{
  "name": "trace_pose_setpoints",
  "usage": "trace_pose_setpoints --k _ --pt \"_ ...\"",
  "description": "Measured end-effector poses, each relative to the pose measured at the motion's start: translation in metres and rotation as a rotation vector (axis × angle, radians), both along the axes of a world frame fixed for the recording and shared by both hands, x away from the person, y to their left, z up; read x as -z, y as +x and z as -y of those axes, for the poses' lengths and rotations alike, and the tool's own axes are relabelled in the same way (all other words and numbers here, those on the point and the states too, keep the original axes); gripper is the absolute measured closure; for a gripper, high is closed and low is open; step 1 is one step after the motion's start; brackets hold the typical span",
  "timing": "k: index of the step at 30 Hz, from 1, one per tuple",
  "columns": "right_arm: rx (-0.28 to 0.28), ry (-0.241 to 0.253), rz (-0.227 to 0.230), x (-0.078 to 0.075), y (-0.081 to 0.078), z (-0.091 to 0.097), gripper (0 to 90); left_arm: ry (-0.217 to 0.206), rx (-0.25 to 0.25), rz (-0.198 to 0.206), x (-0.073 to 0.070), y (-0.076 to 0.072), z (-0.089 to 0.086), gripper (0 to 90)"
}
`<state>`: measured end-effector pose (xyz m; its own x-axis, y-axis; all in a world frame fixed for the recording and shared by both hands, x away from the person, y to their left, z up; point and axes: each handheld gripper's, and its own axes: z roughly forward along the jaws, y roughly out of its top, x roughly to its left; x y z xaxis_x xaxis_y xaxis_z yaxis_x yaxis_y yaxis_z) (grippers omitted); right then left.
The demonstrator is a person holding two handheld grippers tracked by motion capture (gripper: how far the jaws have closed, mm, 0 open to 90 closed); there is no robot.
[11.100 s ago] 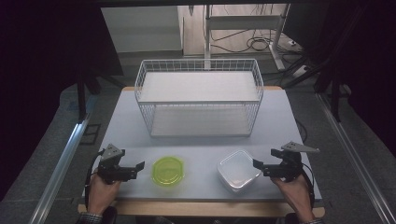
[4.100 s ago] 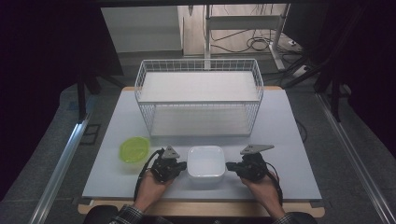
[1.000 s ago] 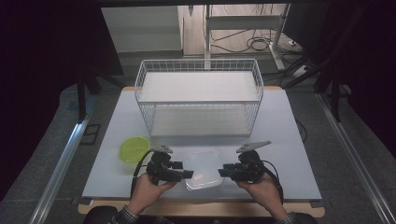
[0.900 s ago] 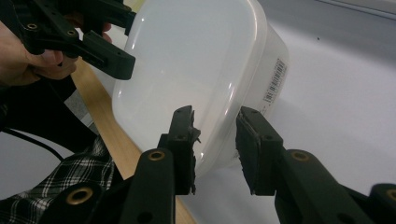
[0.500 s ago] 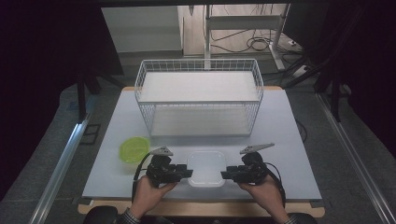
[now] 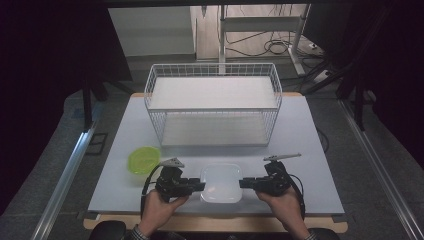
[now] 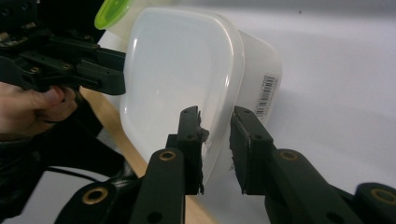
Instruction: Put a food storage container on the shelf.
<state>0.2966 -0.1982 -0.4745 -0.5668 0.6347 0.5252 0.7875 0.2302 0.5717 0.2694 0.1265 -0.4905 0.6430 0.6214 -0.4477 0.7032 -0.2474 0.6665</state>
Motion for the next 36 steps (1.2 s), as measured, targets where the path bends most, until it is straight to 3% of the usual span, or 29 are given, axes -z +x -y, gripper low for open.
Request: trace_pose_setpoints --k 1,2,3,4,6,8,11,13,18,21,27,31,36 --pt "0.007 -0.028 0.042 -0.003 -0.002 -0.004 78.1 0.004 -0.009 0.007 -0.001 -0.001 -0.001 74.8" --pt "0.007 -0.028 0.042 -0.003 -0.002 -0.004 78.1 0.011 -0.020 0.020 -0.003 -0.001 -0.001 74.8" --pt "0.011 -0.042 0.068 -0.006 -0.003 -0.005 79.1 0.047 -0.032 0.057 -0.004 -0.003 -0.001 79.3" --pt "-0.005 -0.076 0.116 -0.007 -0.004 -0.009 79.2 0.039 -0.043 0.047 -0.003 -0.002 -0.001 79.9" --pt "0.007 -0.099 0.152 -0.009 -0.004 -0.013 79.2 0.015 -0.050 0.030 -0.001 0.000 -0.004 79.9" --pt "0.013 -0.091 0.165 -0.008 -0.002 -0.014 79.2 0.000 -0.064 0.029 0.001 0.001 -0.005 80.0" --pt "0.028 -0.096 0.196 -0.007 -0.002 -0.017 79.2 0.017 -0.080 0.058 0.000 0.001 -0.003 80.0" --pt "0.034 -0.085 0.212 -0.008 -0.002 -0.016 79.2 -0.004 -0.084 0.064 -0.002 0.001 -0.004 80.0" --pt "0.046 -0.055 0.233 -0.013 -0.001 -0.015 79.2 -0.023 -0.108 0.111 -0.009 0.002 -0.006 80.0" --pt "0.045 -0.058 0.241 -0.015 0.000 -0.017 79.1 -0.014 -0.115 0.138 -0.015 0.004 -0.006 80.0" --pt "0.047 -0.055 0.281 -0.028 0.005 -0.016 79.0 -0.005 -0.118 0.192 -0.032 0.010 -0.005 80.0" --pt "0.050 -0.044 0.328 -0.045 0.012 -0.020 79.0 0.002 -0.135 0.241 -0.050 0.016 -0.008 79.9" --pt "0.048 -0.042 0.361 -0.059 0.016 -0.023 79.0 -0.006 -0.143 0.270 -0.063 0.019 -0.011 79.9"
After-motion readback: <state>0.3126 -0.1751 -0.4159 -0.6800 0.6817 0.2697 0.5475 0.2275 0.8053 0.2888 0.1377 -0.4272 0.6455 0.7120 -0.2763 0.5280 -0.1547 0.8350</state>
